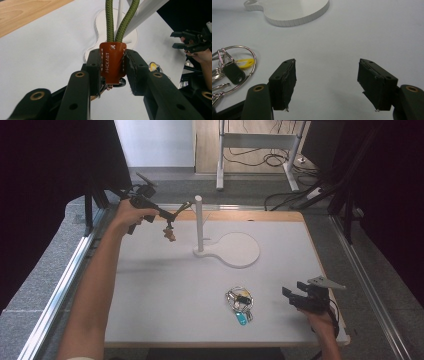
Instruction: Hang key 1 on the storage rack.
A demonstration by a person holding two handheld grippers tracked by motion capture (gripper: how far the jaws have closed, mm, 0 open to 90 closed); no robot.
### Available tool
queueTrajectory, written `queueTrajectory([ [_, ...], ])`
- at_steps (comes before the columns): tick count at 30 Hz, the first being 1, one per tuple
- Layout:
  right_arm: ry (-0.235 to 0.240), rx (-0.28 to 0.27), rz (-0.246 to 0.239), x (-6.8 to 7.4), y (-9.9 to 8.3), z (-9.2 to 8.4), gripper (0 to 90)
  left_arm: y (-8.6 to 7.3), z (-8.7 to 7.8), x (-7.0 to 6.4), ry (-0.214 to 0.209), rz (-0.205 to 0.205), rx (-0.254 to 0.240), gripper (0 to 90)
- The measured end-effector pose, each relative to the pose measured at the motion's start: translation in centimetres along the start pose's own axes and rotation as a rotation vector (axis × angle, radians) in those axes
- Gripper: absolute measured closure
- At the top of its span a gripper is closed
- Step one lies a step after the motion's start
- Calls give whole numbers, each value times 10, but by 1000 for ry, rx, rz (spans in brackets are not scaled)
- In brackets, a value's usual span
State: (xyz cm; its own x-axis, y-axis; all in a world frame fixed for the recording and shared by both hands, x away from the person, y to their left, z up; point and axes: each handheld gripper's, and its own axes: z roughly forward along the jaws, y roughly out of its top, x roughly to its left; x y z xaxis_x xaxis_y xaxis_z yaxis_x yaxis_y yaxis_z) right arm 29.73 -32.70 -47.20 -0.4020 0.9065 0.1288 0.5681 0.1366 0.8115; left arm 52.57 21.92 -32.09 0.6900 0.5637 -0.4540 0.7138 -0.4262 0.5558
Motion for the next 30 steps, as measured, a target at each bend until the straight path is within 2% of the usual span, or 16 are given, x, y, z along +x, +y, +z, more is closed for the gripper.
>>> queueTrajectory([
  [4, 1, 5, -3, 1, 0, 1, 311, 0, 3, -2, -9, 3, 0, 672],
  [13, 0, 1, -3, 1, 0, 0, 312, 0, 19, -7, -14, 32, 45, 672],
  [16, 0, -3, -4, 1, 0, 0, 312, -1, 24, -7, -23, 26, 48, 672],
  [27, 1, 4, -8, 2, 0, 1, 311, -13, 33, -2, -38, 5, 28, 669],
  [29, 1, 4, -10, 2, 1, 1, 311, -15, 33, -3, -30, 3, 13, 663],
  [30, 1, 4, -11, 2, 1, 1, 311, -18, 32, -5, -5, -2, -7, 648],
])
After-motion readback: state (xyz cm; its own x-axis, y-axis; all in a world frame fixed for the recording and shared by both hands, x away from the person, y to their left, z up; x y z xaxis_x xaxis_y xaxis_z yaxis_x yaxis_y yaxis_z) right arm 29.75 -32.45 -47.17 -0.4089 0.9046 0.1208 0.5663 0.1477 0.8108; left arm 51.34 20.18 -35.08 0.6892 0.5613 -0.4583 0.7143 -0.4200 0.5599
